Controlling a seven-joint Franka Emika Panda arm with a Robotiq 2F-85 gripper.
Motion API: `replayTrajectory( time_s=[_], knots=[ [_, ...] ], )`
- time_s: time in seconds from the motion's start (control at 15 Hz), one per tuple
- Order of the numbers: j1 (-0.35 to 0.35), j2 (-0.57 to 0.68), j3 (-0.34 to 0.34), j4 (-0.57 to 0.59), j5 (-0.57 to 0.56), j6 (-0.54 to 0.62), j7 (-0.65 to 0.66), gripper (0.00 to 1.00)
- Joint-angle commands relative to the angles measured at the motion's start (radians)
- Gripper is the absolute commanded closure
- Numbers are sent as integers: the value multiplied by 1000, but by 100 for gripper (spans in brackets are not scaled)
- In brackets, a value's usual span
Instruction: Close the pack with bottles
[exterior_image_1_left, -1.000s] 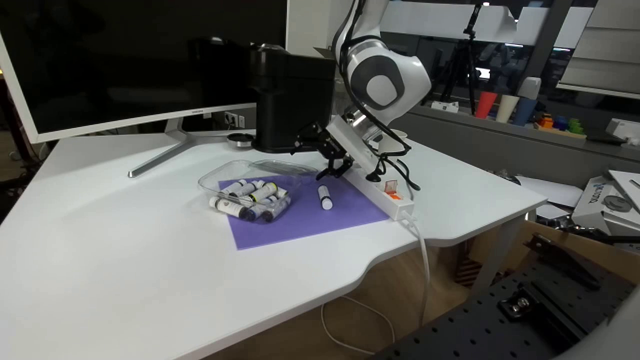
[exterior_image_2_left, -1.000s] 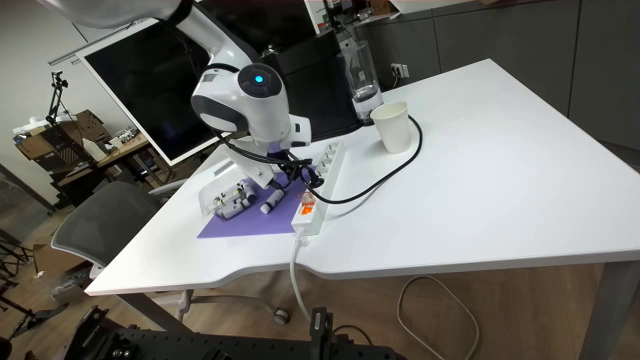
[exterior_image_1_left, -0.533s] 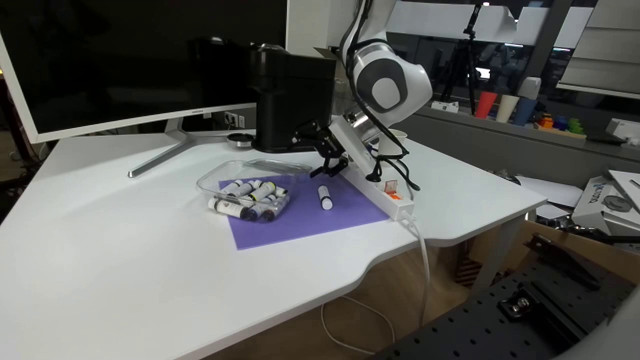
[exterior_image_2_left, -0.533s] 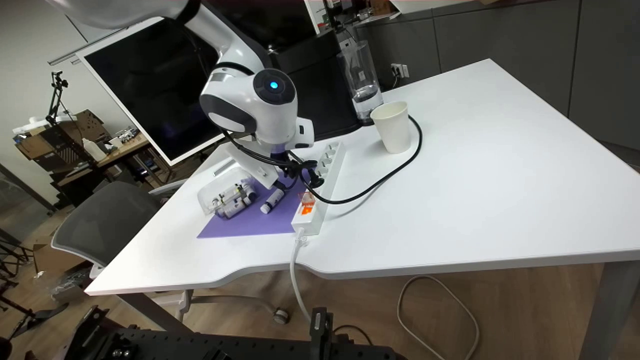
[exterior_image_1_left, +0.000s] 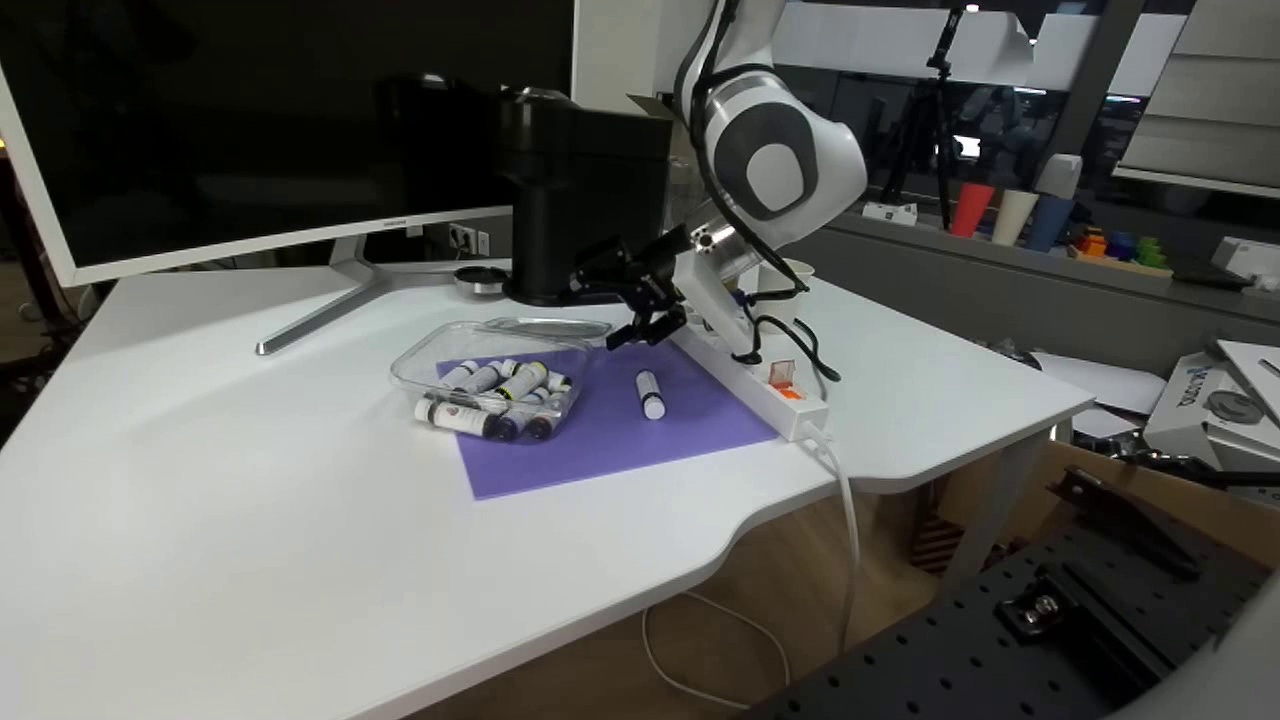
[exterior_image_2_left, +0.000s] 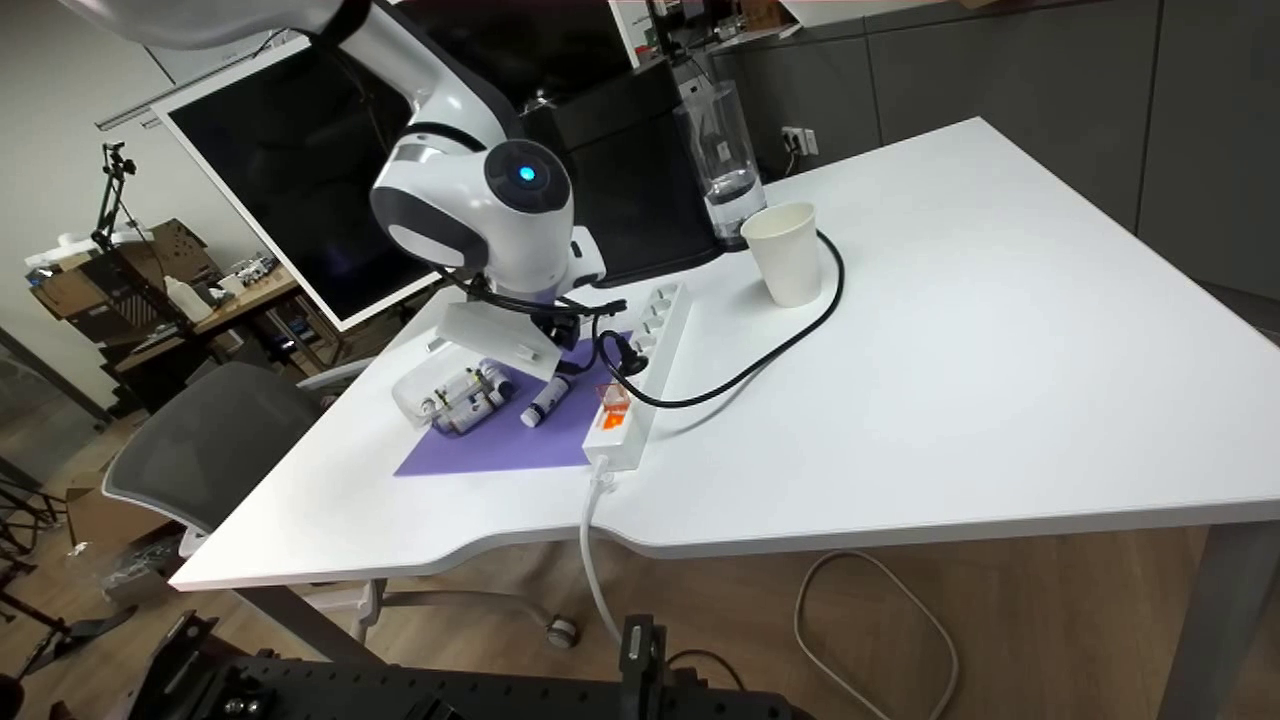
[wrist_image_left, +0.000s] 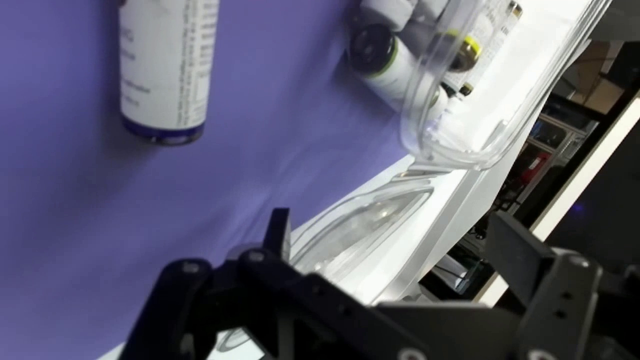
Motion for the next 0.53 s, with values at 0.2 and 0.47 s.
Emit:
replayTrajectory(
  time_s=[0.2, 0.47],
  knots=[
    [11, -160, -18, -146, 227, -33, -276, 0],
    [-5, -167, -45, -152, 222, -127, -97, 0]
  ],
)
